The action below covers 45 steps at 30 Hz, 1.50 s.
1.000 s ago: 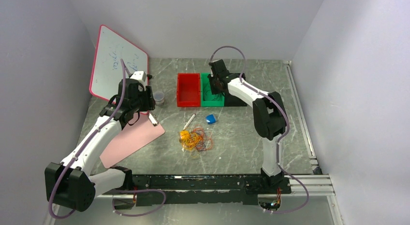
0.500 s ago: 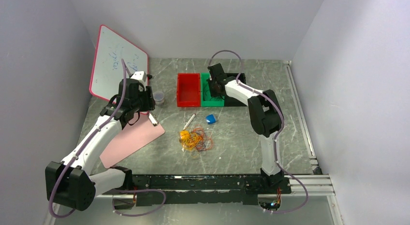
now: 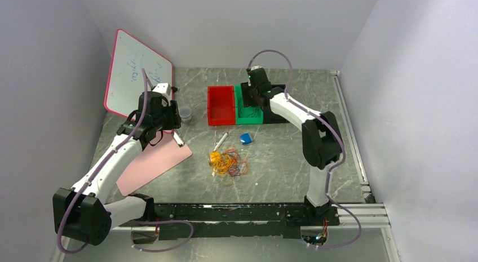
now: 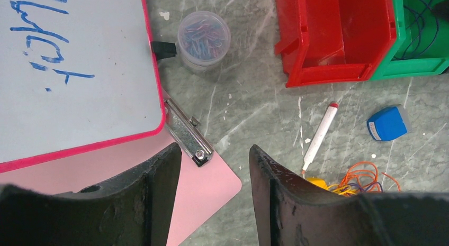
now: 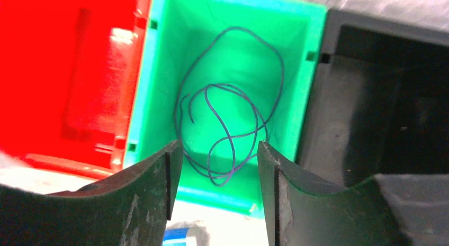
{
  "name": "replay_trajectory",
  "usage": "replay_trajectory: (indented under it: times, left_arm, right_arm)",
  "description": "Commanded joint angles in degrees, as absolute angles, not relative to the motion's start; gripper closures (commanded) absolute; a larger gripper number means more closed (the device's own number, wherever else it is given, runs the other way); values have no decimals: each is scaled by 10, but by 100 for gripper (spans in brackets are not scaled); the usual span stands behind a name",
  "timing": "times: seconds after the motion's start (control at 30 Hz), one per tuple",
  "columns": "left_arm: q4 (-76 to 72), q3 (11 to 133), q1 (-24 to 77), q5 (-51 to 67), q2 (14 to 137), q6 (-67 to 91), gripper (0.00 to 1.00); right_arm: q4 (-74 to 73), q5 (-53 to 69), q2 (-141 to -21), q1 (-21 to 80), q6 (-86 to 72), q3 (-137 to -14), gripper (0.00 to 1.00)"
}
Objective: Untangle the cables
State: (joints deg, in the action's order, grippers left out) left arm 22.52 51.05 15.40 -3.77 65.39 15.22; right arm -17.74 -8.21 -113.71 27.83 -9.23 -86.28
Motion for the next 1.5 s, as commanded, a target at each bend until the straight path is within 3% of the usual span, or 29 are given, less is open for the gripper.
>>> replay_trajectory:
  times: [0.0,0.3,0.57,0.83,1.47]
  left_arm:
    - [220,517,148,-22,653,145,44]
    - [221,510,172,15,641,174,44]
    - [220,473,325,-47,614,276,45]
    - [202,451,411,-68,637,337,46]
    - [154,436,428,-57,735,299,46]
  right_arm:
    - [-146,-92,-1054,279,-102,-839,42]
    - [-170,-51,-946,279,-117,-774,41]
    - [-199,24,-837,279,-158,-664,41]
    - [-194,84,-761,303,-223,-538,41]
    - [-57,93,-741,364,-305,-402,42]
